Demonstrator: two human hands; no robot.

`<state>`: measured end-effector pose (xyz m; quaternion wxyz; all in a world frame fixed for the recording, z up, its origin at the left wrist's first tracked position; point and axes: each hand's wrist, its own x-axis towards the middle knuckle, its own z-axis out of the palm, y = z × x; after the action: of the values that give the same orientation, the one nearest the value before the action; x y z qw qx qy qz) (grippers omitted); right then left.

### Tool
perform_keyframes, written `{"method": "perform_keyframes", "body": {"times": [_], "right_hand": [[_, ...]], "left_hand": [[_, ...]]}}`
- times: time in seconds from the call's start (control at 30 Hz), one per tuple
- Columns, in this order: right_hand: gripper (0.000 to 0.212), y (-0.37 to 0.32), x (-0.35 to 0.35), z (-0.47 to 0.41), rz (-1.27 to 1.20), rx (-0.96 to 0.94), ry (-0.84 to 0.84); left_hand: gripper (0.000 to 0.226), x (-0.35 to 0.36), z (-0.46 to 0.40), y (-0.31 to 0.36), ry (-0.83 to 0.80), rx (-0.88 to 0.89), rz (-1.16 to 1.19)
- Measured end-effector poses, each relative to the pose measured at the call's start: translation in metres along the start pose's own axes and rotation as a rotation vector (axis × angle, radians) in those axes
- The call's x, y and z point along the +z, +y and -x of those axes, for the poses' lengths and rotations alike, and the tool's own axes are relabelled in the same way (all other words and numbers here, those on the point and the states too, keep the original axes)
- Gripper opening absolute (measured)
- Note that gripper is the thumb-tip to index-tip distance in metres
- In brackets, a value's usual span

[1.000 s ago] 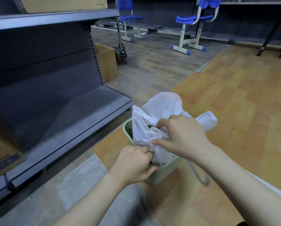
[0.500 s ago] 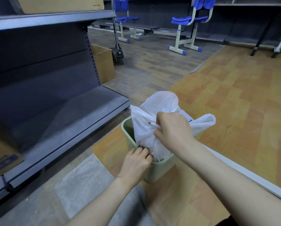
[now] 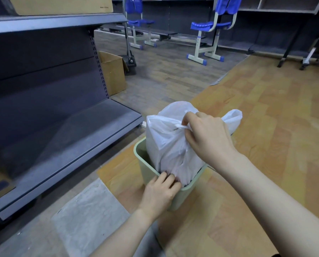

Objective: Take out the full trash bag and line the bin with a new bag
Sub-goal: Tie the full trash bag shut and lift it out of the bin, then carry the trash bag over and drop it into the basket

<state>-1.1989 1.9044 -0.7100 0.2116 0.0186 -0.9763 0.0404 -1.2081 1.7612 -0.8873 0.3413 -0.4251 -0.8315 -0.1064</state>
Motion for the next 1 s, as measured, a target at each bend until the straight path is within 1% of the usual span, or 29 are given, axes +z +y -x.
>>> {"method": "perform_keyframes", "body": {"times": [0.13,0.3,0.4,0.43,0.47,0.5,0.53,0.57,0.6,0.63,0.77,0.83,0.87,0.9,0.97,1.0], "right_hand": [[0.026,0.008,-0.004,-0.014,-0.054,-0.035,-0.005],[0.020,0.023,-0.017,-0.045,-0.154,-0.101,0.075],[0.018,0.026,-0.031,-0.067,-0.189,-0.136,0.062],[0.018,0.026,-0.038,-0.075,-0.197,-0.131,0.055],[0.018,0.026,-0.046,-0.082,-0.202,-0.122,0.044],[0.018,0.026,-0.055,-0.090,-0.204,-0.111,0.028],[0.019,0.025,-0.065,-0.098,-0.204,-0.099,0.005],[0.021,0.024,-0.076,-0.107,-0.198,-0.088,-0.021],[0.022,0.023,-0.088,-0.116,-0.189,-0.079,-0.047],[0.024,0.022,-0.101,-0.125,-0.177,-0.070,-0.076],[0.026,0.021,-0.153,-0.155,-0.142,-0.065,-0.153],[0.025,0.019,-0.187,-0.171,-0.137,-0.066,-0.183],[0.024,0.017,-0.205,-0.177,-0.133,-0.069,-0.191],[0.023,0.015,-0.224,-0.184,-0.126,-0.076,-0.195],[0.022,0.009,-0.261,-0.198,-0.115,-0.091,-0.209],[0.022,0.004,-0.281,-0.205,-0.107,-0.102,-0.216]], "left_hand": [[0.015,0.005,-0.004,0.002,0.001,-0.055,0.003],[0.009,0.012,-0.012,0.008,0.031,-0.091,0.040],[0.017,0.017,-0.015,0.016,0.030,-0.166,0.055],[0.012,0.017,-0.016,0.018,0.003,-0.208,0.072],[0.008,0.014,-0.019,0.019,-0.063,-0.263,0.099],[0.019,0.008,-0.023,0.019,-0.174,-0.318,0.144],[0.035,0.001,-0.027,0.018,-0.301,-0.344,0.202],[0.051,-0.009,-0.031,0.016,-0.422,-0.370,0.251],[0.061,-0.022,-0.036,0.015,-0.492,-0.394,0.260],[0.060,-0.038,-0.045,0.013,-0.518,-0.404,0.257],[0.025,-0.106,-0.087,-0.004,-0.528,-0.419,0.225],[0.016,-0.145,-0.116,-0.021,-0.529,-0.450,0.175],[0.014,-0.164,-0.128,-0.029,-0.542,-0.462,0.157],[0.018,-0.187,-0.142,-0.036,-0.583,-0.477,0.137],[0.035,-0.227,-0.165,-0.051,-0.640,-0.480,0.094],[0.039,-0.250,-0.179,-0.059,-0.652,-0.488,0.066]]}}
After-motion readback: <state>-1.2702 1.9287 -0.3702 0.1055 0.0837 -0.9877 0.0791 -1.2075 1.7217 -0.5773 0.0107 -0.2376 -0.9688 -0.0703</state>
